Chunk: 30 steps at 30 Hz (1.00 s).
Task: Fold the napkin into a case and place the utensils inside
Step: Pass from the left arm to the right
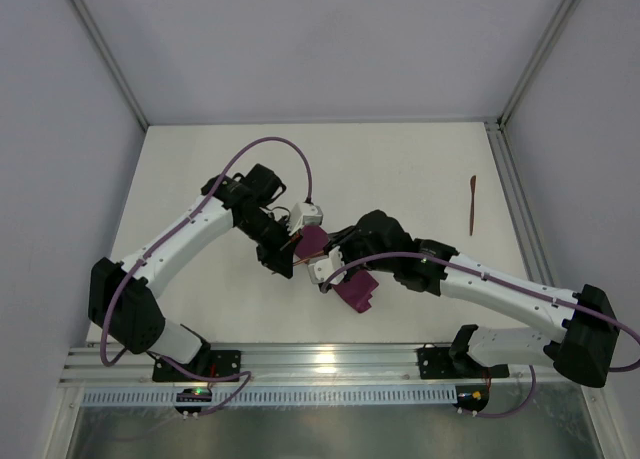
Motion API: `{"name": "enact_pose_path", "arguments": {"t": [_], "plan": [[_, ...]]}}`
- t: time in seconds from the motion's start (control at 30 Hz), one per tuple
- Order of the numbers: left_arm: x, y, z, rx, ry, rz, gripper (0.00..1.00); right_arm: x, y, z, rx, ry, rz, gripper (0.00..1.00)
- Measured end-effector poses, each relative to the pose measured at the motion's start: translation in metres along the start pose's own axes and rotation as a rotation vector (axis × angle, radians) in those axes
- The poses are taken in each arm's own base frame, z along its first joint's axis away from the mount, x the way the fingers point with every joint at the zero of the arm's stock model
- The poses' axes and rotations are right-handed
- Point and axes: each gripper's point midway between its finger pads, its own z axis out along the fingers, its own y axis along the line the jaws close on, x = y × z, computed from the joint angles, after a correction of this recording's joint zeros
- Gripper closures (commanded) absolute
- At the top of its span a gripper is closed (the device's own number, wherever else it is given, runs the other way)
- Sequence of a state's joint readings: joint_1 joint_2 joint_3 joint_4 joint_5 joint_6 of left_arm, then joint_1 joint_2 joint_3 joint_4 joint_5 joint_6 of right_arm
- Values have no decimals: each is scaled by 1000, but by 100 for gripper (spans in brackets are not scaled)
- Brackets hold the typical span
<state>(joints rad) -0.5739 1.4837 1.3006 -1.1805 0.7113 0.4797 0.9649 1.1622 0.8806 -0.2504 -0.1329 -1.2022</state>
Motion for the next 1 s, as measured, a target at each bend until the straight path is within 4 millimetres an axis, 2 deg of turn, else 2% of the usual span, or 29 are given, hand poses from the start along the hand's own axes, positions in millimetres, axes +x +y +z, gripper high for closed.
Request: {"name": "enact_pose_path", "arguments": {"t": [0.13, 0.17, 0.27, 0.3, 0.37, 0.5, 0.57, 0.67, 0.7, 0.8, 1.0], "plan": [[0, -3, 0, 20, -3, 11, 100, 7, 7, 3, -27, 30, 9, 71], [0, -4, 0, 23, -5, 17, 100, 7, 8, 3, -27, 32, 12, 76], [-2, -4, 0, 28, -13, 27, 100, 6, 14, 4, -43, 34, 25, 84], [-1, -4, 0, 32, -12, 27, 100, 6, 14, 4, -43, 36, 33, 90], [-2, -3, 2, 40, -12, 32, 100, 6, 15, 3, -43, 42, 53, 97], [-2, -3, 3, 55, -14, 35, 99, 8, 22, 3, -55, 55, 119, 97], [-2, -3, 4, 59, -16, 41, 87, 9, 27, 2, -63, 62, 182, 97], [-4, -6, 3, 70, -21, 48, 77, 11, 33, 0, -59, 84, 310, 97], [-4, -7, 3, 76, -21, 45, 68, 13, 33, -1, -45, 96, 365, 97], [-5, -9, 3, 79, -21, 31, 54, 16, 37, -7, -17, 117, 489, 97], [-13, -6, -3, 52, -41, 14, 51, 21, 60, -19, 11, 136, 699, 97]]}}
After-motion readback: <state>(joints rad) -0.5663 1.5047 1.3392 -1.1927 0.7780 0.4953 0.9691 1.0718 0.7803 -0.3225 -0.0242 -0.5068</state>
